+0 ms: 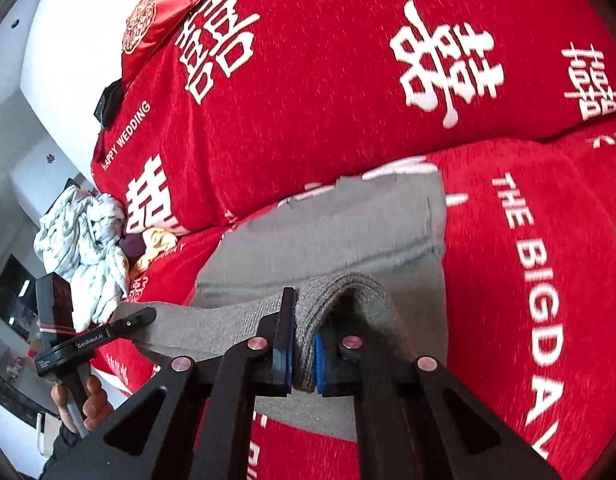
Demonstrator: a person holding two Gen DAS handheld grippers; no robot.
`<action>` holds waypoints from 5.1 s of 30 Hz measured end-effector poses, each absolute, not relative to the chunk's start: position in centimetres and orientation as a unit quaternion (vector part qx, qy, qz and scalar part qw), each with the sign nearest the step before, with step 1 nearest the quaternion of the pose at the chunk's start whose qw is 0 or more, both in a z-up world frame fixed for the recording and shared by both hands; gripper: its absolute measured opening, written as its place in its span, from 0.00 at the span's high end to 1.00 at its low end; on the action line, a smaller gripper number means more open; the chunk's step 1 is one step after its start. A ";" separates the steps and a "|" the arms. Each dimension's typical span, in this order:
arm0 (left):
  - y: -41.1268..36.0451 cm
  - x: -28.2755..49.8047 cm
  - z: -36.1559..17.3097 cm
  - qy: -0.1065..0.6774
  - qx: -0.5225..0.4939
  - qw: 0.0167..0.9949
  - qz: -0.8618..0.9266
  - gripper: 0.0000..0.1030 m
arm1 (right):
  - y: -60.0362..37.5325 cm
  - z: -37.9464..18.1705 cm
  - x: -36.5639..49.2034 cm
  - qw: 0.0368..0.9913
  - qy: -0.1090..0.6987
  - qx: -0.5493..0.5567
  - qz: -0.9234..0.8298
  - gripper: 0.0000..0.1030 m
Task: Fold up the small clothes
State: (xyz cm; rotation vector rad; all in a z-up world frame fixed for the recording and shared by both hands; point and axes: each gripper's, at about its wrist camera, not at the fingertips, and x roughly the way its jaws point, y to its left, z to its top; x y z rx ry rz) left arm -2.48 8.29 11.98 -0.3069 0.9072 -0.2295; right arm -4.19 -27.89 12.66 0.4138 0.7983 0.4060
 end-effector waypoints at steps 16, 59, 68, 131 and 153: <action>8.3 3.3 13.8 0.429 -0.142 0.886 -0.101 0.90 | -27.5 14.8 0.9 0.890 0.374 0.199 0.167 0.92; 5.7 20.3 3.4 0.525 -0.113 0.840 -0.079 0.90 | -27.6 4.5 17.8 0.857 0.467 0.201 0.086 0.92; 5.7 21.5 1.2 0.544 -0.120 0.826 -0.085 0.90 | -27.8 2.5 18.9 0.849 0.483 0.203 0.068 0.92; 3.1 6.6 2.8 0.492 0.036 0.870 -0.016 0.01 | -18.1 2.3 3.6 0.885 0.456 -0.078 0.056 0.29; 2.0 1.9 2.6 0.486 0.010 0.874 -0.027 0.01 | -16.6 1.0 -1.0 0.895 0.439 -0.052 0.056 0.30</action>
